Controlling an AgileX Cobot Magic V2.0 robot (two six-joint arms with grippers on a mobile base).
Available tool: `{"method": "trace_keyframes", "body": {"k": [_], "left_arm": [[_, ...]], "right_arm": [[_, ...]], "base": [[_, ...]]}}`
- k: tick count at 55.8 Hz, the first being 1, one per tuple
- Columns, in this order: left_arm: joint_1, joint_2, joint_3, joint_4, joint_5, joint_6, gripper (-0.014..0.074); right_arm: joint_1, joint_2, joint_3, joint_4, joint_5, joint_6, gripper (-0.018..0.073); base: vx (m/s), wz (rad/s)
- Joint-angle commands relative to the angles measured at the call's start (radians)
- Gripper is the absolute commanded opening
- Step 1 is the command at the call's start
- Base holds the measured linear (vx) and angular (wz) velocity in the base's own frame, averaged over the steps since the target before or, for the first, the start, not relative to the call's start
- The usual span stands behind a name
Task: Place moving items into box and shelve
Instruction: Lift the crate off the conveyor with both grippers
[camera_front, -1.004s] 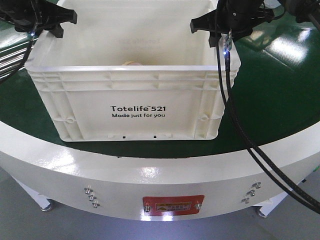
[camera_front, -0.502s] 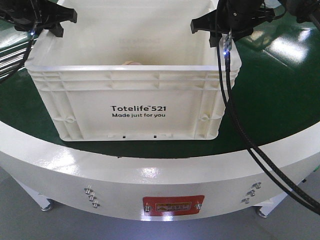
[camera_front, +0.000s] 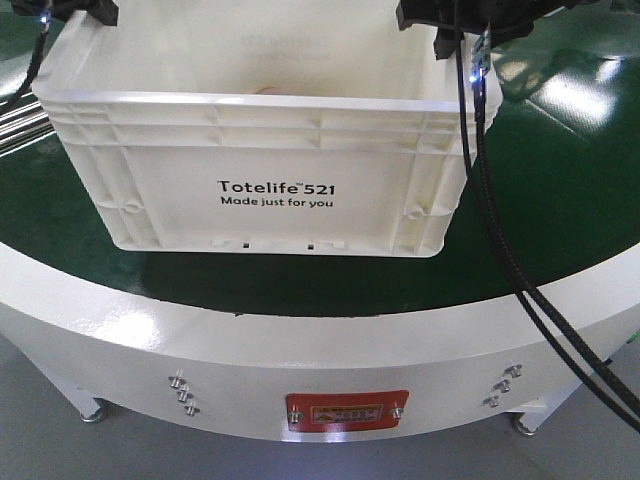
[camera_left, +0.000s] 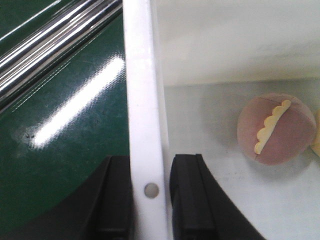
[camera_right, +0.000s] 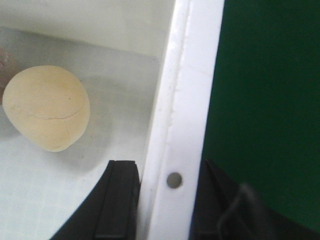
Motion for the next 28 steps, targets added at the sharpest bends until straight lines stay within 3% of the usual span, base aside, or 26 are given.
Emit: {"method": "trace_keyframes", "body": {"k": [1,28], "left_arm": [[0.002,-0.077,-0.060,0.075,-0.081,0.018,-0.0001],[0.002,-0.147,-0.059,0.076,-0.094,0.018,-0.0001]], "right_arm": [[-0.011,-0.106,-0.036,-0.116,-0.080,-0.020,-0.0008],[-0.011,-0.221,-0.036,-0.147,-0.150,-0.015,-0.0008]], "base": [[0.00,0.00],[0.00,0.00]]}}
